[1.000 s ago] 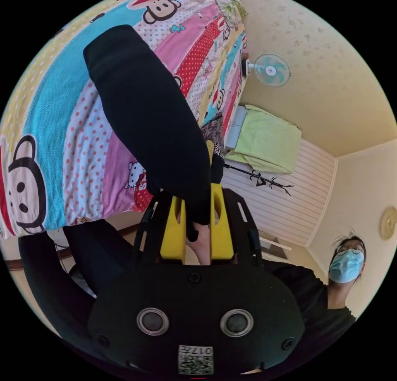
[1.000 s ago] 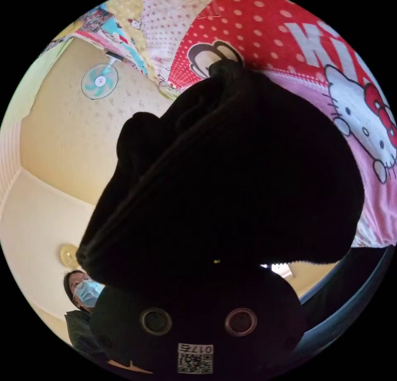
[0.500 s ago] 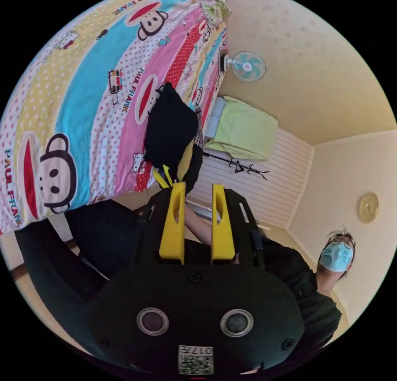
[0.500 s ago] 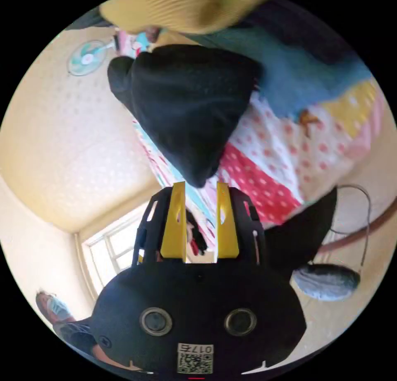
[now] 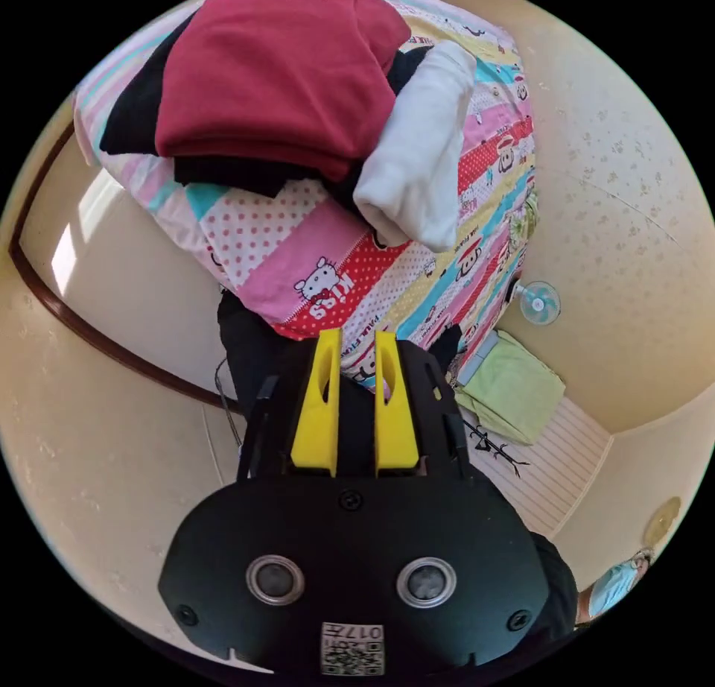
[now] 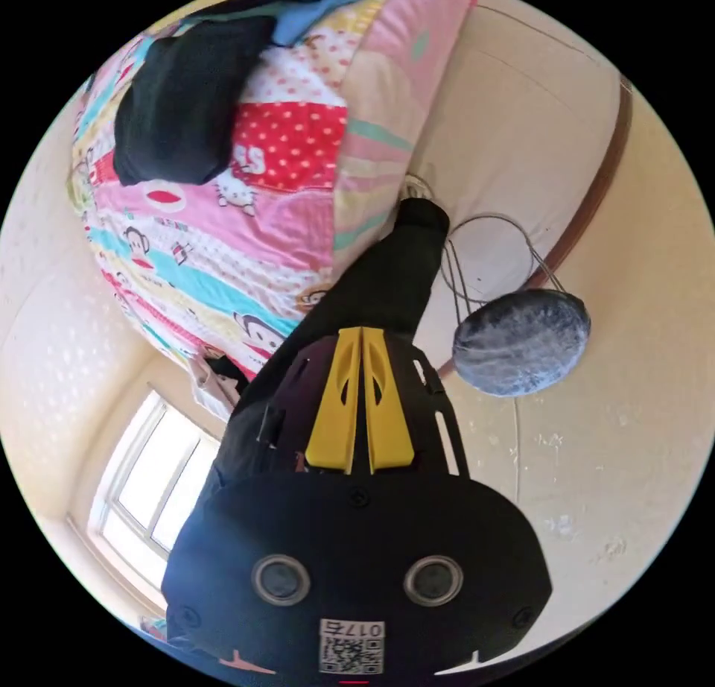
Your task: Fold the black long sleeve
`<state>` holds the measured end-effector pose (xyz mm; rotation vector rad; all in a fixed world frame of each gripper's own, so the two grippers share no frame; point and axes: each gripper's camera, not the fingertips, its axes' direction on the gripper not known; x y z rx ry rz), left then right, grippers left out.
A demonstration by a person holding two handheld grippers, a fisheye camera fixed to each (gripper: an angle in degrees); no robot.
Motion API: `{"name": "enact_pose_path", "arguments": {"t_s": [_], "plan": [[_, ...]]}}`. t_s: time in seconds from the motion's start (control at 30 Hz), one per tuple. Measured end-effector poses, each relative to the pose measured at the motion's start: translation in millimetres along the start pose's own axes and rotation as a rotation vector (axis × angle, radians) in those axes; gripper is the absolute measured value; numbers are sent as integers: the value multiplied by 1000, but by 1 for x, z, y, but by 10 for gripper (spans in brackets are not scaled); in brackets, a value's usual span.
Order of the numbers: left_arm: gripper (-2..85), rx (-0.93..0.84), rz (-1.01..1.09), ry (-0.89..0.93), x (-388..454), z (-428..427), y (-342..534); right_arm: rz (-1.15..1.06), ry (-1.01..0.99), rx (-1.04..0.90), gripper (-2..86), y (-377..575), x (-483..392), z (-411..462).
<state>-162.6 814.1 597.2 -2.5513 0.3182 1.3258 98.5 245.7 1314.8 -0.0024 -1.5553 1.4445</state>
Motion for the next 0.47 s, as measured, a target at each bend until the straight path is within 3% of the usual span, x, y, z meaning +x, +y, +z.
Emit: {"name": "enact_pose_path", "arguments": {"t_s": [0.13, 0.23, 0.33, 0.4, 0.47], "plan": [[89, 219, 22, -64, -13, -66, -9, -461, 25, 11, 4, 32, -169, 36], [97, 358, 100, -3, -15, -101, -15, -896, 21, 125, 4, 133, -302, 24], [101, 414, 137, 4, -16, -113, -22, -1269, -3, 390, 4, 280, -376, -16], [122, 456, 93, -23, -24, -115, -27, -1540, -1, 684, 5, 411, -386, -44], [131, 521, 59, -4, -36, -120, -24, -1628, 35, 955, 4, 500, -371, -52]]}}
